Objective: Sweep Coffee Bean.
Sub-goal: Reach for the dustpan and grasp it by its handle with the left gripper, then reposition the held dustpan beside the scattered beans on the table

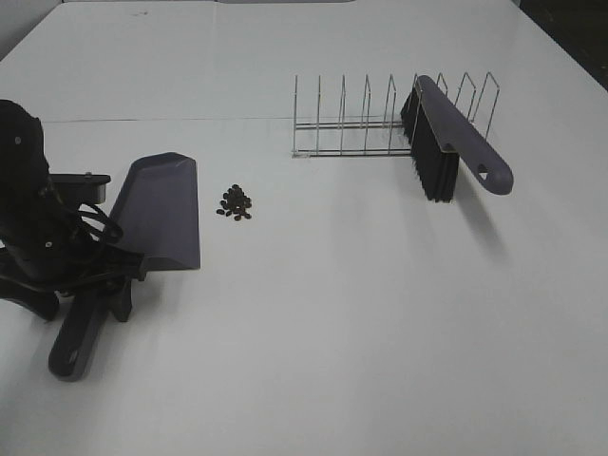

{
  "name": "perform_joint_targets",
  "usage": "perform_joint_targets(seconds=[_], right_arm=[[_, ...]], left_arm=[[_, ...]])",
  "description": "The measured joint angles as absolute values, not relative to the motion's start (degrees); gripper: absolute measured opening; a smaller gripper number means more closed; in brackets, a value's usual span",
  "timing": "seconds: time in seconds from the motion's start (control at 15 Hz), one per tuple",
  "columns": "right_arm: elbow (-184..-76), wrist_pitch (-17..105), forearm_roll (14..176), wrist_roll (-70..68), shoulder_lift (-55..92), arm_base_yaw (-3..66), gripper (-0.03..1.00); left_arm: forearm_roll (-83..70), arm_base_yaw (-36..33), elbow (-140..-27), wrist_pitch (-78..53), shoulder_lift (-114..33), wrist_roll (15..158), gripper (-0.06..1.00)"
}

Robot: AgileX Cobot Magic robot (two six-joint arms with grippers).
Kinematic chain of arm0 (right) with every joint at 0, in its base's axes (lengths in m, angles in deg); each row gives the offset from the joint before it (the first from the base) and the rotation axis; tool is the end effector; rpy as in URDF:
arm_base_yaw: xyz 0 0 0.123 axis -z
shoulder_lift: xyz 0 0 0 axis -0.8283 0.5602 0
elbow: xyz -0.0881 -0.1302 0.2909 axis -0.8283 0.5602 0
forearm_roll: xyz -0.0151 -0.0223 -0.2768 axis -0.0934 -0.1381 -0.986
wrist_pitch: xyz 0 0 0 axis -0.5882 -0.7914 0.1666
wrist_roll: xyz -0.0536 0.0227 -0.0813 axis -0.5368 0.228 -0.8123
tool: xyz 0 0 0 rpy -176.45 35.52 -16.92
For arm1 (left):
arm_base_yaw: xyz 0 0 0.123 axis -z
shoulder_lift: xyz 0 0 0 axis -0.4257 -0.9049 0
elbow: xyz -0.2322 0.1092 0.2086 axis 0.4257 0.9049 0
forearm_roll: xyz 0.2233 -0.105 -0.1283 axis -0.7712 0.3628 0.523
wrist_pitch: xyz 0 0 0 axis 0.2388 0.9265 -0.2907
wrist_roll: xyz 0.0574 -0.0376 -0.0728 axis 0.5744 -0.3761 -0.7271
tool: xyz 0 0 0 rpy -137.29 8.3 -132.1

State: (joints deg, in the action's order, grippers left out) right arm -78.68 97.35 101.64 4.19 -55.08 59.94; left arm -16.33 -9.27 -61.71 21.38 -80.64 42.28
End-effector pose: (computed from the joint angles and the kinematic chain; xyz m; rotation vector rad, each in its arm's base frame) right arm -0.0219 0.0233 0.2874 -0.2538 2.0232 0.0632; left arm 0.3443 -0.1022 0.1088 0.0698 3.1178 -0.0710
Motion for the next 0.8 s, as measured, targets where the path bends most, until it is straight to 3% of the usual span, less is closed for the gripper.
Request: perform_joint_targets(seconds=[0.2,0.4,0.53,0.8], right_arm=[[-78.68,97.35,101.64,4.19,-55.08,59.94,0.73],[-78.68,97.35,101.64,4.19,-55.08,59.94,0.73],[-78.68,97.35,101.64,4.19,-55.08,59.94,0.73],[-78.68,97.35,101.64,4.19,-55.08,59.94,0.73]], left_arm=[[-16.33,-9.27,-61.71,20.23,-80.64,42.28,0.69],[-16.27,-9.27,-61.71,20.06,-80.64,42.28,0.53],[-16.10,-9.27,-61.71,20.01,-80.64,42.05,0.35],[-16.04,-9.27,-61.71,19.72,-80.75,42.11,0.34]])
